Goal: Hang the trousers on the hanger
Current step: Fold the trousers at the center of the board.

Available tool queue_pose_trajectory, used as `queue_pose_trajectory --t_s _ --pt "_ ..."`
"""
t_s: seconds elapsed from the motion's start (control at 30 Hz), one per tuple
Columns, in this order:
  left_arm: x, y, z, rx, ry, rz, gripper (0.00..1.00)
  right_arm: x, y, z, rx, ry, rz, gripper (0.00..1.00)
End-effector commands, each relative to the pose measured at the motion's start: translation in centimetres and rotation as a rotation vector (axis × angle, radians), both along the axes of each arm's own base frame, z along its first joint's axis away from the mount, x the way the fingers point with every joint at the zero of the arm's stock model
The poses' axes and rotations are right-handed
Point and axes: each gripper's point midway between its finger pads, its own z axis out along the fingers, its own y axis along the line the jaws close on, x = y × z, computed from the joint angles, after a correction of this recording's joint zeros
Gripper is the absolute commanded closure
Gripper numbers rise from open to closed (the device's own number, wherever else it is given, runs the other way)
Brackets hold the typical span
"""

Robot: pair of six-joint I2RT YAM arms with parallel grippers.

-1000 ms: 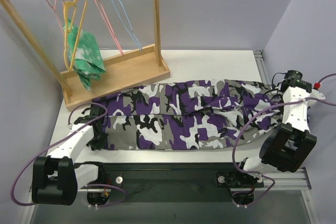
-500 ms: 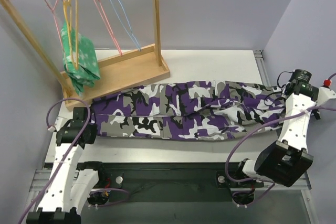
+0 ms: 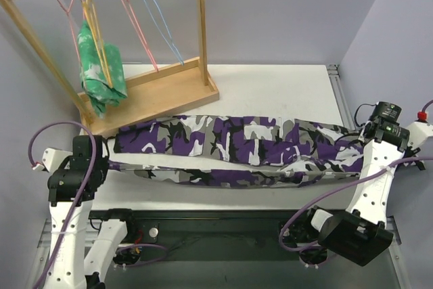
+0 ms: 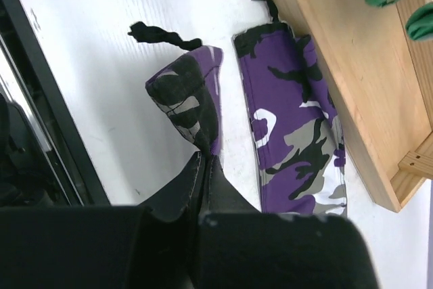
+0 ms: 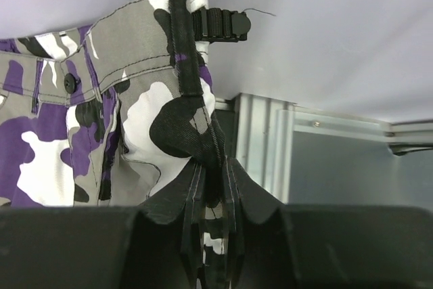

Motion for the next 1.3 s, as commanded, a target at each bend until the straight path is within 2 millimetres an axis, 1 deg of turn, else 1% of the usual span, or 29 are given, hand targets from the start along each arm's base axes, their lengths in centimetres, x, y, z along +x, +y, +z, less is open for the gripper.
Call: queue_pose_trajectory --t_s 0.0,0.03,0.07,0.1,0.2,0.23,0.27,0.3,0.33,0.37,0.4,0.43,0.47,0.5,0.57,0.6,0.63,0.67,0.7,0.73,0.8,0.83,0.9,0.93,1.0,1.03,1.13,1.17,1.27 --pt "-0.3 3.8 2.3 0.249 0.11 0.011 1.0 -1.2 -1.9 2.5 -0.142 0.075 -0.069 1.0" --pt "0.4 3.9 2.6 0.265 0.114 -0.001 1.0 -0.7 -2.0 2.9 -0.146 0.081 -0.06 1.0" --pt "2.1 3.9 2.8 0.276 0.106 -0.017 1.0 0.0 -2.1 3.1 -0.146 0.107 -0.031 1.0" --pt "3.0 3.9 3.1 0.296 0.117 -0.047 1.0 1.0 -2.4 4.4 -0.164 0.098 -0.019 1.0" --pt "6.3 3.7 3.2 0.319 0.135 -0.116 1.0 4.4 -2.9 4.2 -0.174 0.212 0.05 1.0" --pt "7.2 3.7 3.6 0.326 0.129 -0.128 1.0 5.5 -3.0 4.9 -0.185 0.211 0.067 1.0" --pt "8.5 3.6 3.3 0.326 0.141 -0.14 1.0 6.4 -3.0 5.1 -0.185 0.221 0.083 1.0" --pt "9.1 3.6 3.3 0.342 0.155 -0.166 1.0 7.9 -2.9 4.4 -0.176 0.255 0.113 1.0" --pt "10.0 3.5 3.6 0.352 0.148 -0.184 1.0 8.9 -3.0 5.0 -0.177 0.235 0.126 1.0" --pt "11.3 3.4 3.3 0.353 0.157 -0.202 1.0 9.7 -3.0 4.8 -0.168 0.239 0.14 1.0" --pt "11.7 4.1 3.3 0.362 0.175 -0.202 1.0 10.9 -3.0 3.8 -0.139 0.253 0.165 1.0" --pt "12.4 4.2 3.3 0.367 0.179 -0.215 1.0 11.5 -3.1 3.7 -0.132 0.258 0.175 1.0" --pt "13.7 4.3 3.2 0.37 0.188 -0.226 1.0 12.2 -3.1 4.0 -0.129 0.253 0.184 1.0" --pt "14.3 4.4 3.0 0.377 0.206 -0.253 1.0 13.2 -3.2 3.1 -0.105 0.276 0.203 1.0" --pt "16.3 4.7 2.3 0.381 0.235 -0.29 1.0 14.3 -3.3 3.0 -0.089 0.302 0.227 1.0" --pt "16.8 4.9 1.9 0.367 0.248 -0.305 1.0 15.1 -3.3 2.1 -0.074 0.335 0.246 1.0" --pt "17.7 5.0 0.9 0.359 0.282 -0.322 1.0 15.5 -3.3 1.8 -0.066 0.356 0.257 1.0" --pt "18.4 5.1 0.9 0.359 0.289 -0.34 1.0 15.9 -3.3 1.8 -0.065 0.364 0.265 1.0" --pt "18.9 5.0 0.5 0.34 0.295 -0.355 1.0 16.4 -3.3 1.0 -0.054 0.389 0.275 1.0" --pt "19.6 5.0 -0.6 0.328 0.327 -0.372 1.0 16.8 -3.2 0.8 -0.054 0.398 0.284 1.0" --pt "20.7 4.9 -0.7 0.324 0.331 -0.395 1.0 17.6 -3.3 0.1 -0.046 0.424 0.296 1.0" --pt "21.2 4.8 -1.6 0.314 0.349 -0.408 1.0 17.9 -3.3 -0.1 -0.044 0.431 0.304 1.0" --pt "22.2 4.9 -1.6 0.321 0.348 -0.426 1.0 18.7 -3.3 -0.7 -0.038 0.451 0.316 1.0" --pt "22.7 4.9 -2.2 0.319 0.362 -0.432 1.0 18.9 -3.3 -0.9 -0.036 0.455 0.318 1.0" --pt "23.5 5.1 -2.1 0.331 0.368 -0.444 1.0 19.5 -3.4 -1.4 -0.03 0.465 0.325 1.0" --pt "23.9 5.2 -2.8 0.33 0.39 -0.454 1.0 19.7 -3.4 -1.6 -0.027 0.472 0.329 1.0" --pt "24.7 5.3 -3.4 0.33 0.427 -0.473 1.0 20.5 -3.3 -1.9 -0.032 0.482 0.335 1.0" --pt "24.8 5.3 -3.7 0.326 0.441 -0.479 1.0 20.8 -3.3 -2.3 -0.03 0.492 0.339 1.0" --pt "25.1 5.2 -4.3 0.311 0.472 -0.49 1.0 21.6 -3.3 -2.4 -0.039 0.497 0.346 1.0"
